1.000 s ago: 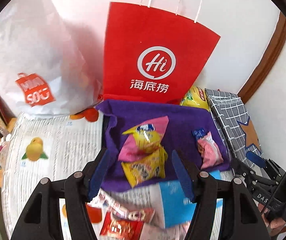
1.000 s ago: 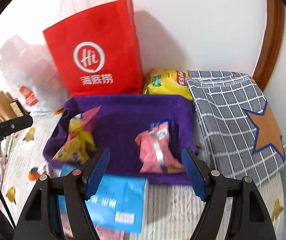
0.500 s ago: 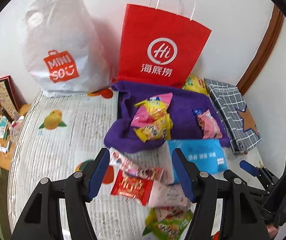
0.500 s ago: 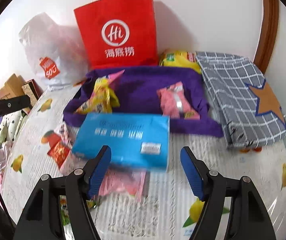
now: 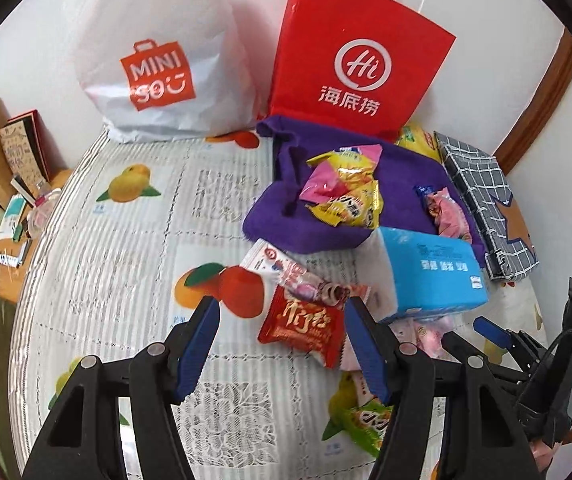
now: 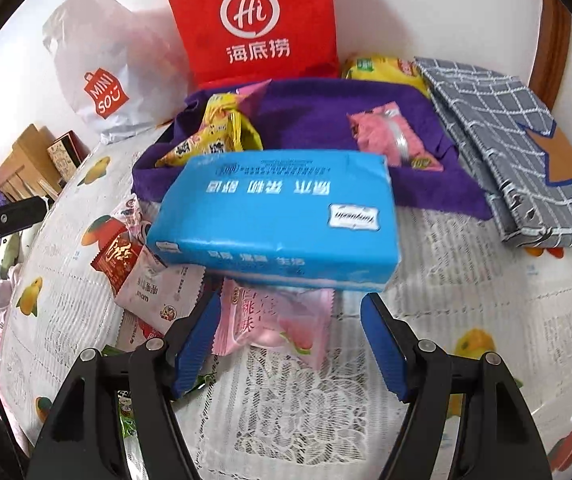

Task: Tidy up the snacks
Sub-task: 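Withdraw both grippers back toward the remaining snack pile, then grasp the translucent pink candy packet with the right gripper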

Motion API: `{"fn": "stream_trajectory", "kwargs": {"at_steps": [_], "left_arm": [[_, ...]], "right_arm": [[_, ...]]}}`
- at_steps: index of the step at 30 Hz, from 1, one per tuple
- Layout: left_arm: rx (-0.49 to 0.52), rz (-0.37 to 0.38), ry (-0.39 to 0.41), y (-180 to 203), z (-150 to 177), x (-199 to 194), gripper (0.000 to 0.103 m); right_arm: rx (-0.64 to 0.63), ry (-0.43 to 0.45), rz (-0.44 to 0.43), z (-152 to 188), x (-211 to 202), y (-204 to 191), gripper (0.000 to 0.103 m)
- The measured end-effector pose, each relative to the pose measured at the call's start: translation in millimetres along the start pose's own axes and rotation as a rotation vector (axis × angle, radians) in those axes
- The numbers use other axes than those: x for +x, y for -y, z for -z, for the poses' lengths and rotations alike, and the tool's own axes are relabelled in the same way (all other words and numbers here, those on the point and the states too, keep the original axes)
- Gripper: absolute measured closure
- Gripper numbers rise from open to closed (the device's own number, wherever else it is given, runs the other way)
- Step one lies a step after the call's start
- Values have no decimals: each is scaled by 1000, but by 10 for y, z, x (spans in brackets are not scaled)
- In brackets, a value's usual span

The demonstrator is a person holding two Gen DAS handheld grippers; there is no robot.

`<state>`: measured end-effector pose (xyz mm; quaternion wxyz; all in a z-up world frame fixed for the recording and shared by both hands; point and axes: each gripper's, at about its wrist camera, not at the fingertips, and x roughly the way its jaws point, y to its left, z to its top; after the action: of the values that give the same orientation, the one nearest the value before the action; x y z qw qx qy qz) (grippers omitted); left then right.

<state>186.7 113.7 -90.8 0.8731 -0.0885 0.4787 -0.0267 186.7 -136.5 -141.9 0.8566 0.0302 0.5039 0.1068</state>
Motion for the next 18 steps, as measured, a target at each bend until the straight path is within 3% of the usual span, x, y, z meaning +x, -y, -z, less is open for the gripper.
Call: {"fn": "stream_trajectory", "kwargs": {"at_steps": [12,18], "left_arm": [[-25,10,-31,-141,54,131,40],[-30,10,-49,-195,73,234,40]], "right_arm": [[3,-69,8,47,347,-55,30],[-8,-41,5,47,378,-72,31]]}}
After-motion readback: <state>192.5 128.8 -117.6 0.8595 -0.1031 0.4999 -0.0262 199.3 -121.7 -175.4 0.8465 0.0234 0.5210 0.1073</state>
